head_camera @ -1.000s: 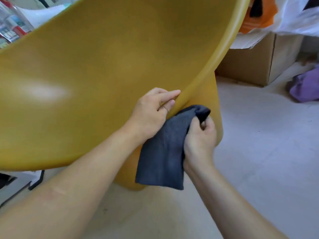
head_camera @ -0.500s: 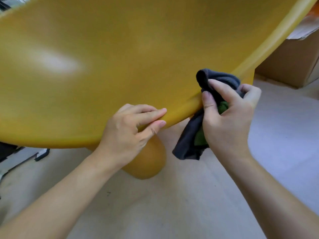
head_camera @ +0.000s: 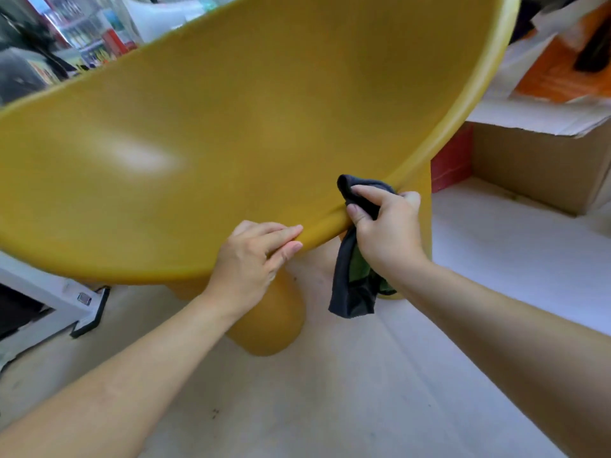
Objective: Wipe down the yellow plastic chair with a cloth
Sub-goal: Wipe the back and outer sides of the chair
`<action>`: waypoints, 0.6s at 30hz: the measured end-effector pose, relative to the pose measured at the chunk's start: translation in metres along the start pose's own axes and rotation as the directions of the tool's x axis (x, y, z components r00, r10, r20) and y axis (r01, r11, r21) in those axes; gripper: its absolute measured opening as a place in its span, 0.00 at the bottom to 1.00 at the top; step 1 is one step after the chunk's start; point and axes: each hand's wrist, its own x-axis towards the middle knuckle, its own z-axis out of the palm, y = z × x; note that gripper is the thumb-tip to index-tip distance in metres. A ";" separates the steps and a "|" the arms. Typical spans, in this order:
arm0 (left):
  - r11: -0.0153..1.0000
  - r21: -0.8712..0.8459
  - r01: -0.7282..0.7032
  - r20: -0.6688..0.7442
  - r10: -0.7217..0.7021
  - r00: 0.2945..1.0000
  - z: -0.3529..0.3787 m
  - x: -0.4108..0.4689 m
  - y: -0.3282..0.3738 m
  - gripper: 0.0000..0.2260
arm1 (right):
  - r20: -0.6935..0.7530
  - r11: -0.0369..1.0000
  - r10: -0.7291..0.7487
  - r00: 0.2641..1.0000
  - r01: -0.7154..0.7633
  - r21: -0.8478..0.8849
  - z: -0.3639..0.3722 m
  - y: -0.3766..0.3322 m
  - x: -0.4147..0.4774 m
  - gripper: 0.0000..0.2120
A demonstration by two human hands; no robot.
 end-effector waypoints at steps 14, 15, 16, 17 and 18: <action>0.240 -0.730 0.640 0.601 -0.221 0.768 -0.071 -0.018 0.060 0.13 | 0.648 0.993 0.046 0.760 0.034 -0.110 -0.030 -0.109 -0.031 0.19; 0.247 -0.740 0.626 0.572 -0.259 0.778 -0.077 -0.019 0.056 0.12 | 0.703 0.993 0.028 0.710 0.062 -0.103 -0.038 -0.120 -0.032 0.22; 0.252 -0.748 0.614 0.542 -0.303 0.784 -0.084 -0.017 0.052 0.10 | 0.737 0.992 0.012 0.676 0.084 -0.092 -0.046 -0.129 -0.034 0.24; 0.243 -0.756 0.608 0.524 -0.331 0.785 -0.091 -0.015 0.046 0.09 | 0.755 0.991 -0.009 0.656 0.106 -0.080 -0.054 -0.137 -0.035 0.26; 0.226 -0.766 0.602 0.516 -0.341 0.786 -0.098 -0.012 0.039 0.10 | 0.756 0.991 -0.032 0.654 0.119 -0.061 -0.061 -0.141 -0.034 0.26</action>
